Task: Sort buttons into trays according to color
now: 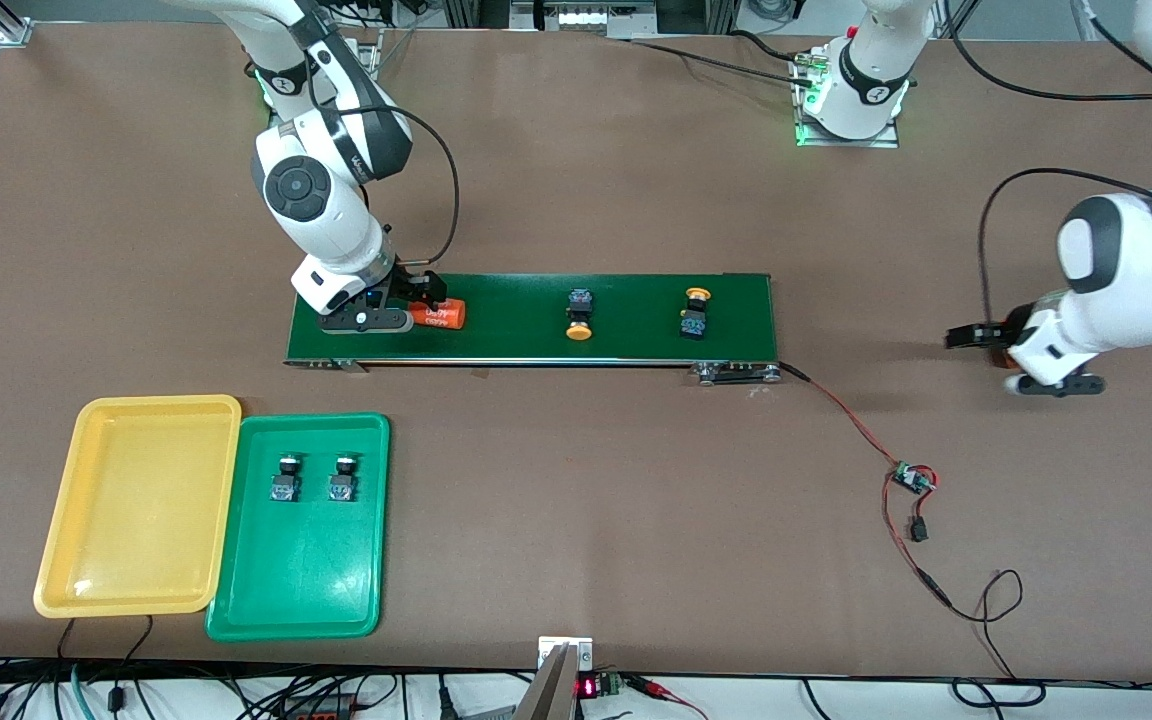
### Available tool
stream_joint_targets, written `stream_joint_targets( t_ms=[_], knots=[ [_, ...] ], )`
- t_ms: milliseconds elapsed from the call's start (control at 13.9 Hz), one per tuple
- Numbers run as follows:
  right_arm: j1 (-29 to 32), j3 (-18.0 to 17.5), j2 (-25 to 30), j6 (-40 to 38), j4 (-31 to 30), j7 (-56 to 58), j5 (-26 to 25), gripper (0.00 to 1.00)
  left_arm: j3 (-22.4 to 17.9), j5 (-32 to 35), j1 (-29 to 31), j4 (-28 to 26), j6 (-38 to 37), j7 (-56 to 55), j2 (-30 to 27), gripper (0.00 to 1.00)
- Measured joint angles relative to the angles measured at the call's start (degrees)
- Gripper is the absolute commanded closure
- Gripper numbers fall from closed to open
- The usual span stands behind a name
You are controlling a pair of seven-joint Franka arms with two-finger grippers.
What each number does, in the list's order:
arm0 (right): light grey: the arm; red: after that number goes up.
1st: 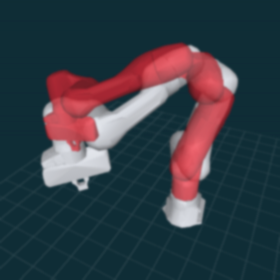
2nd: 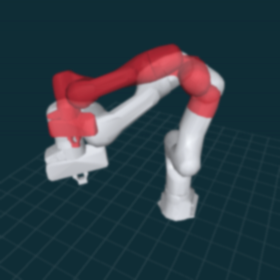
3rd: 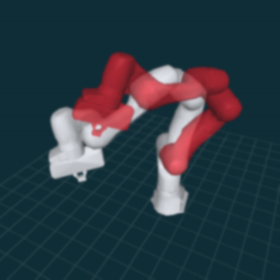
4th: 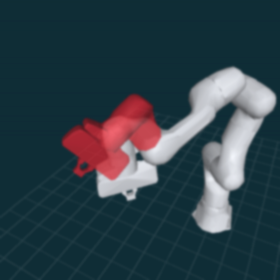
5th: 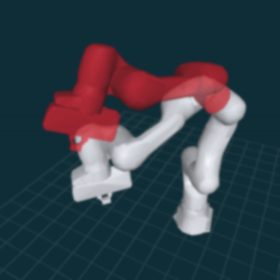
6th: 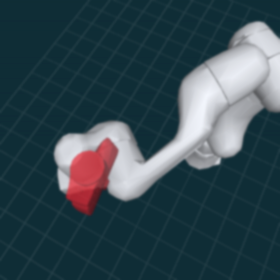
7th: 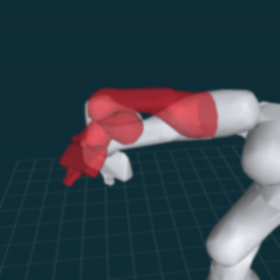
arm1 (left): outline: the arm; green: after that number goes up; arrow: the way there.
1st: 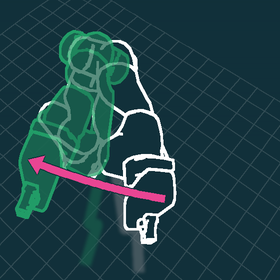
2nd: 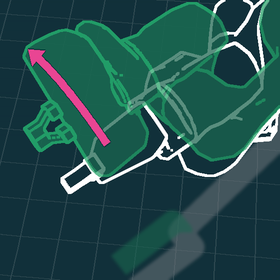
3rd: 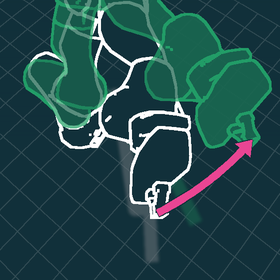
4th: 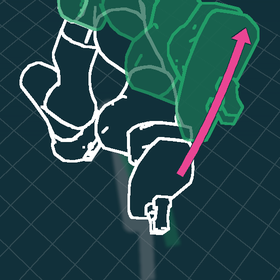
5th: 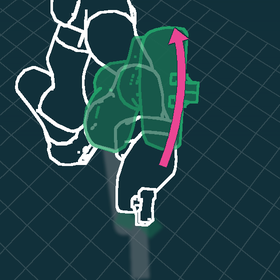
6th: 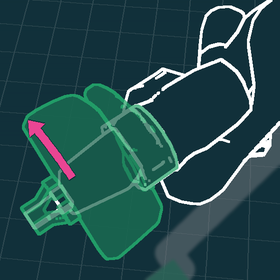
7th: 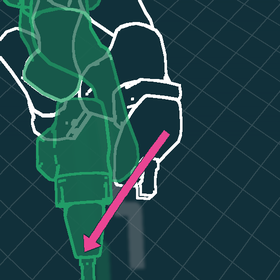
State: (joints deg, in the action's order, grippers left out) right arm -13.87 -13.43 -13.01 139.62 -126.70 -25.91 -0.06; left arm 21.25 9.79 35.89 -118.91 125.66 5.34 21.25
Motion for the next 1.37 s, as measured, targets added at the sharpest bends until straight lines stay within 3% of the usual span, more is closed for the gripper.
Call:
stream_joint_targets(
  t_ms=[505,721,866,1082,1371],
  knots=[
    [0.0,0.02,0.13,-1.82,0.77,0.19,-1.77,0.0,-0.17,8.67,6.25,0.99,3.32,-0.13,4.41,0.0],
    [0.0,0.01,0.13,-1.91,0.79,0.19,-1.77,0.0,-0.2,9.42,7.99,1.41,4.84,-0.09,6.47,0.0],
    [0.0,0.01,0.13,-1.93,0.8,0.19,-1.77,0.0,-0.1,9.42,8.0,1.54,4.89,-0.11,7.07,0.08],
    [-0.09,0.01,0.13,-1.93,0.91,-0.22,-1.89,0.0,-0.02,9.42,7.98,1.55,4.9,-0.11,7.27,0.11],
    [-0.37,0.01,0.13,-3.4,1.46,-0.67,-4.15,0.0,-0.02,9.42,7.98,1.6,4.91,-0.1,7.69,0.36]
  ],
)
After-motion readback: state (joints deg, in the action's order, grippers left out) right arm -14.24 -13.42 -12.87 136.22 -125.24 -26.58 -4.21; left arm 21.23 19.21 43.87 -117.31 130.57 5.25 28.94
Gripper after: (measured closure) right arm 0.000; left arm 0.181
